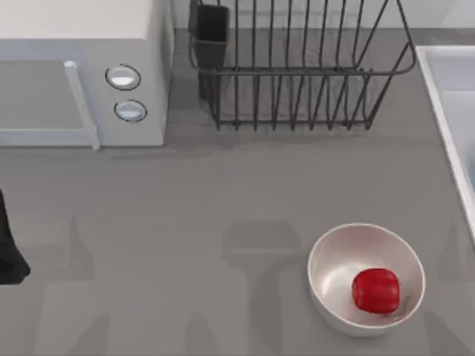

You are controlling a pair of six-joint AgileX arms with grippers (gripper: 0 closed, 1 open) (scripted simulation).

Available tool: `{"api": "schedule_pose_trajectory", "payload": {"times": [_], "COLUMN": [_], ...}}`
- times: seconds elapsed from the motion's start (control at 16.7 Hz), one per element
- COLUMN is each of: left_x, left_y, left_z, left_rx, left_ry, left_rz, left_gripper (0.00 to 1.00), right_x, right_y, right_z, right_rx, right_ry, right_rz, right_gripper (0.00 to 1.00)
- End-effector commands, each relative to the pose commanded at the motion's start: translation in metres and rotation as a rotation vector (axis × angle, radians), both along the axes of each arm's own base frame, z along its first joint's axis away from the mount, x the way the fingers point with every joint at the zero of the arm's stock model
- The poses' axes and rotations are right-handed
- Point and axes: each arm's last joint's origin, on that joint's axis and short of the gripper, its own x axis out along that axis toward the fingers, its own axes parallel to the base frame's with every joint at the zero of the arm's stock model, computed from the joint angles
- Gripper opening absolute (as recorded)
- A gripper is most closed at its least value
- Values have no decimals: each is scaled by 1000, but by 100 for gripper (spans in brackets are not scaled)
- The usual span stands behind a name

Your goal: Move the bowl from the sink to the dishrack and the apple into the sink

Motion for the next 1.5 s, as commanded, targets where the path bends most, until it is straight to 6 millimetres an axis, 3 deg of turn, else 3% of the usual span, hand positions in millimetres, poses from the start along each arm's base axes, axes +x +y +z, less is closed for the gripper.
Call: {"api": "schedule_pose_trajectory", "payload": {"times": [0.3,0.48,0.66,0.84,1.02,1.26,1.5], "left_x": [0,0,0,0,0,0,0], "left_y": [0,0,0,0,0,0,0], "left_z": [0,0,0,0,0,0,0], "left_rx": [0,0,0,0,0,0,0], "left_ry": [0,0,0,0,0,0,0], "left_rz": [0,0,0,0,0,0,0], "left_gripper": [100,100,100,100,100,100,100], "right_x": [0,5,26,73,142,237,305], "right_y": [-1,-3,-8,-17,-34,-68,-106], "right_z": [12,46,91,131,148,130,87], "right_rx": [-13,-46,-89,-129,-153,-155,-126], "right_ry": [22,85,202,381,603,897,1138], "right_rz": [-12,-37,-64,-84,-92,-82,-58], "right_gripper": [100,100,100,100,100,100,100]}}
